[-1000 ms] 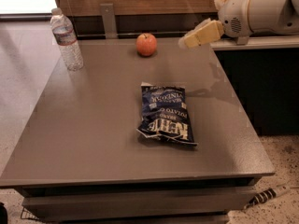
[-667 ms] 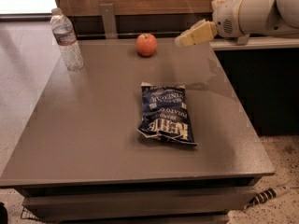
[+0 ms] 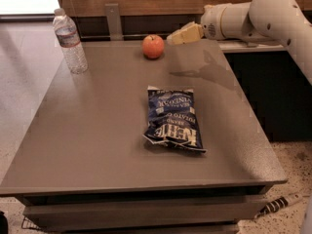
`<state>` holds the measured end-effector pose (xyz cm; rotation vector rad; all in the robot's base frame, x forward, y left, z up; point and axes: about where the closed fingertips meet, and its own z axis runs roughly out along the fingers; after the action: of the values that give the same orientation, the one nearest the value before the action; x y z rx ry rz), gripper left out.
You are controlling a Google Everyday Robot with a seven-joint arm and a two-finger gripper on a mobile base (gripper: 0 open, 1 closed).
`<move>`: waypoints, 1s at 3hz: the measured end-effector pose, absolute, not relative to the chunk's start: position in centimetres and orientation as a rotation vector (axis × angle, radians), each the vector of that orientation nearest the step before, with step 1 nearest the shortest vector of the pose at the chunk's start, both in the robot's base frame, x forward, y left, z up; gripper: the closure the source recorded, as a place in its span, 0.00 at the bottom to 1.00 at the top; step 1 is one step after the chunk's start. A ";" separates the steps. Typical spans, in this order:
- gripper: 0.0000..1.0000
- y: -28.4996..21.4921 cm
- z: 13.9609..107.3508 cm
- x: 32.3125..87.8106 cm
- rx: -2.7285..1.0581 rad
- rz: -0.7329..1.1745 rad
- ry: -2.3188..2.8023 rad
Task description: Pick apple
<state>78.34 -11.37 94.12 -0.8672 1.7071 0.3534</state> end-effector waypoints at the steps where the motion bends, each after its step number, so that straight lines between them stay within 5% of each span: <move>1: 0.00 -9.7 92.6 80.8 -0.863 0.403 1.704; 3: 0.00 -5.0 89.5 83.9 -0.880 0.571 1.687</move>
Offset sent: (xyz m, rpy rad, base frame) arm 0.0705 0.0642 -0.0449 0.1150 0.0832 0.1366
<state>83.87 -4.97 89.45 -0.8804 1.6867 0.5711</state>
